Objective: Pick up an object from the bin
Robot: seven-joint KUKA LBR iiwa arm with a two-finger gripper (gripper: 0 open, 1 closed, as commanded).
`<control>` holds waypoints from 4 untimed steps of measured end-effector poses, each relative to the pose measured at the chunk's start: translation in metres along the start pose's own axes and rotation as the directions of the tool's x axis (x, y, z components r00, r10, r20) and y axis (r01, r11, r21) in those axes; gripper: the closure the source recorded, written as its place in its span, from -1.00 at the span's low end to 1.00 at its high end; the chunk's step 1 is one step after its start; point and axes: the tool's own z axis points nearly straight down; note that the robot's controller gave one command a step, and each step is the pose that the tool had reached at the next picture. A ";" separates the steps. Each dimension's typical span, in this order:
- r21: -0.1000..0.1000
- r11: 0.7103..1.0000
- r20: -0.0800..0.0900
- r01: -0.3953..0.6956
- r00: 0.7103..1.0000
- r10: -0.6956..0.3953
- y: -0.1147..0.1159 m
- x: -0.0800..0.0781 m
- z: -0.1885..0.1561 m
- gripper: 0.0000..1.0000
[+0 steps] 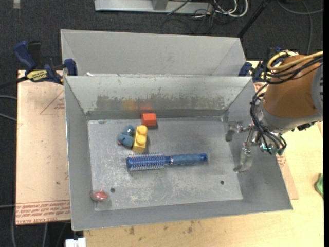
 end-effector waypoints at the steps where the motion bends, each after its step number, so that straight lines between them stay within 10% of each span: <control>1: -0.001 0.957 0.005 0.291 0.957 -0.291 0.084 -0.019 0.080 -1.00; 2: -0.002 0.973 0.013 0.229 0.973 -0.229 0.174 -0.024 0.047 -1.00; 3: 0.000 0.993 0.010 0.116 0.993 -0.116 0.176 -0.039 0.042 -1.00; 4: 0.000 0.997 0.004 0.072 0.997 -0.072 0.175 -0.021 0.081 -1.00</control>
Offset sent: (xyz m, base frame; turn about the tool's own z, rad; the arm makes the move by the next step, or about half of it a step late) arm 0.0194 0.0812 -0.0787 -0.2948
